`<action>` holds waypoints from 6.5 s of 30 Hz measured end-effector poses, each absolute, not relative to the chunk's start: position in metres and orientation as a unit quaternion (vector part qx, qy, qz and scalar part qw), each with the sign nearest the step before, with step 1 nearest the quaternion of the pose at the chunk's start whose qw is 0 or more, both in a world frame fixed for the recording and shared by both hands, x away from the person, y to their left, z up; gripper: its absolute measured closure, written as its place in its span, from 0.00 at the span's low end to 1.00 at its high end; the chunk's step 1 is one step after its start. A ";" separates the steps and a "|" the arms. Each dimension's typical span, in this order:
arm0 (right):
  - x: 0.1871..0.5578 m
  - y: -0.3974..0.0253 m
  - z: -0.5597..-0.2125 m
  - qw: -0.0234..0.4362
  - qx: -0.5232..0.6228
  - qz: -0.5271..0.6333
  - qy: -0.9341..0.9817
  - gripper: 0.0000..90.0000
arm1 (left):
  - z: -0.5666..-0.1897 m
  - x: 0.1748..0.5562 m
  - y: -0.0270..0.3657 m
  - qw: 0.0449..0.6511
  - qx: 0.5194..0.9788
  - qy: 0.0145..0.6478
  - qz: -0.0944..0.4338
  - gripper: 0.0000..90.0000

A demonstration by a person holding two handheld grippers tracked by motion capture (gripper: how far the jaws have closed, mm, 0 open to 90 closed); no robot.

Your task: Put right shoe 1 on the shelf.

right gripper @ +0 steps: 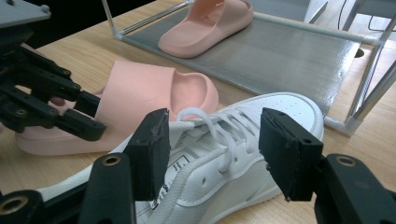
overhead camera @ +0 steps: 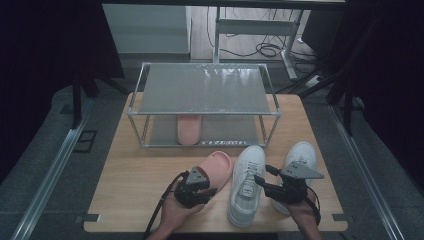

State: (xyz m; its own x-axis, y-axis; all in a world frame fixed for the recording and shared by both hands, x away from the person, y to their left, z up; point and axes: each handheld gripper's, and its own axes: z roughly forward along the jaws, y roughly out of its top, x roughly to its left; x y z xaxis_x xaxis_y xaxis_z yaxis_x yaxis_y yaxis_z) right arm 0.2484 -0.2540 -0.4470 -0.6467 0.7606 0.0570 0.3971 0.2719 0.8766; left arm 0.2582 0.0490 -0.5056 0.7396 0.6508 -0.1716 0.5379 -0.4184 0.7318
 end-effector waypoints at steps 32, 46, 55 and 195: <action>0.247 -0.258 -0.442 0.196 0.374 0.482 0.768 0.49 | -0.483 0.273 0.045 0.436 0.803 0.392 0.112 0.91; 0.247 -0.256 -0.444 0.193 0.373 0.480 0.770 0.49 | -0.479 0.328 0.011 0.437 0.782 0.425 0.131 0.91; 0.248 -0.257 -0.444 0.193 0.373 0.481 0.770 0.49 | -0.487 0.365 -0.010 0.426 0.772 0.450 0.143 0.90; 0.248 -0.251 -0.450 0.188 0.373 0.471 0.777 0.49 | -0.532 0.355 0.032 0.365 0.831 0.398 0.138 0.96</action>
